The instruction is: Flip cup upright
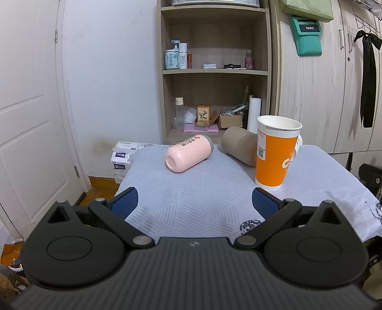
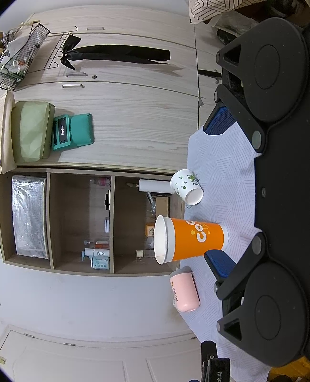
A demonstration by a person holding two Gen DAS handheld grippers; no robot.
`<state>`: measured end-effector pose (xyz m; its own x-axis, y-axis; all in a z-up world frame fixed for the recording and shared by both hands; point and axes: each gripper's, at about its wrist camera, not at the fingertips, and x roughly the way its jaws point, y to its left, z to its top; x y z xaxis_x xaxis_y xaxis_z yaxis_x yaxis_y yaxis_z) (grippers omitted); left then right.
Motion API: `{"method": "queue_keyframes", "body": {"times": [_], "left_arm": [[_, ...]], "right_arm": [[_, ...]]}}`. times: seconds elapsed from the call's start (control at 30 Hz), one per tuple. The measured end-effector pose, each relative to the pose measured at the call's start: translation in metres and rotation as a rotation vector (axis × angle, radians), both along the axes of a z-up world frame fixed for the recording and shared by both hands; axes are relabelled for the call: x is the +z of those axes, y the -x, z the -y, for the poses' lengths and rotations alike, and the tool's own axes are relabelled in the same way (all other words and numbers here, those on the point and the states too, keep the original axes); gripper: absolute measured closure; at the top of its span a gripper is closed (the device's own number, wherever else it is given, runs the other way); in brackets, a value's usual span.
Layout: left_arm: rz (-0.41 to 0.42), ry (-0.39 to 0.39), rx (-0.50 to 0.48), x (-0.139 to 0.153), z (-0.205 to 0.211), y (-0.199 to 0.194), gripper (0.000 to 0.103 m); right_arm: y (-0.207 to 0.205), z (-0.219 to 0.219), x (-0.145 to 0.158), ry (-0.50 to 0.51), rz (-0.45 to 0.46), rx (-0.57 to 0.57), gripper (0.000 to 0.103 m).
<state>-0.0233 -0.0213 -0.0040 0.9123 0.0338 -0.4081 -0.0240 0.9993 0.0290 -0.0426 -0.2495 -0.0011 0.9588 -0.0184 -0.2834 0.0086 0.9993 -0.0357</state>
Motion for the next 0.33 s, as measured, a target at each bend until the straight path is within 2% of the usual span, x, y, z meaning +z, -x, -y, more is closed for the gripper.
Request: {"method": "queue_keyframes", "body": {"times": [0.33], "left_arm": [[-0.001, 0.008, 0.003, 0.0001, 0.0009, -0.0002, 0.000]], "right_arm": [[0.0004, -0.0005, -0.0009, -0.001, -0.002, 0.000, 0.000]]}}
